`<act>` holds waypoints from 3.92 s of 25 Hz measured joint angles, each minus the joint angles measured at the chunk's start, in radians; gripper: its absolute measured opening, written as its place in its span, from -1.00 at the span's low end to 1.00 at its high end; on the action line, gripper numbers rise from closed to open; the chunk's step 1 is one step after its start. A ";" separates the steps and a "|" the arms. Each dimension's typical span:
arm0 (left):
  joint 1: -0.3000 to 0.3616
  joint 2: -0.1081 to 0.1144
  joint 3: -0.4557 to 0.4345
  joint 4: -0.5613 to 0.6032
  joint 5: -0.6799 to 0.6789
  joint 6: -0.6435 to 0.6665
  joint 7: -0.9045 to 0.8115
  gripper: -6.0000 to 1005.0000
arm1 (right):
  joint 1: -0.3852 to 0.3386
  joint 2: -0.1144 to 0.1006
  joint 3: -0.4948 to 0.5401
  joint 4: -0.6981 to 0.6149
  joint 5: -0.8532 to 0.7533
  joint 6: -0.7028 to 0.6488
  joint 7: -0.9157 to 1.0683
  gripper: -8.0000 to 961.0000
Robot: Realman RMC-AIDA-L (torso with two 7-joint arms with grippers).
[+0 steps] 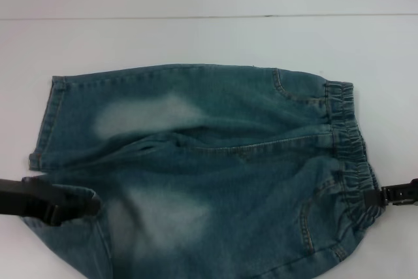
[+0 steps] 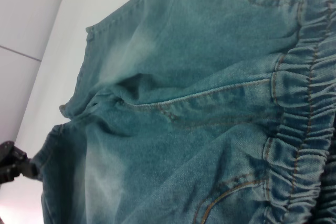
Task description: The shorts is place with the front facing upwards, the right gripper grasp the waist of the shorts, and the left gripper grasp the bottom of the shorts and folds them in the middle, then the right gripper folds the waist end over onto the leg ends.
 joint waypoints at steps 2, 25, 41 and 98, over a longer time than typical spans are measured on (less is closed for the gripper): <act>-0.001 0.002 0.000 -0.003 -0.011 0.000 0.000 -0.93 | 0.000 0.002 -0.003 0.000 -0.001 0.001 -0.016 0.19; 0.021 0.007 -0.011 -0.004 -0.107 -0.034 0.011 -0.92 | -0.006 0.002 0.110 0.007 0.027 0.021 -0.038 -0.98; 0.085 0.046 -0.027 -0.097 -0.315 -0.274 0.027 -0.91 | -0.084 0.016 0.212 0.085 0.255 0.082 -0.077 -0.98; 0.001 0.039 -0.073 -0.233 -0.506 -0.606 0.102 -0.85 | 0.064 0.103 0.330 0.190 0.587 0.454 -0.115 -0.97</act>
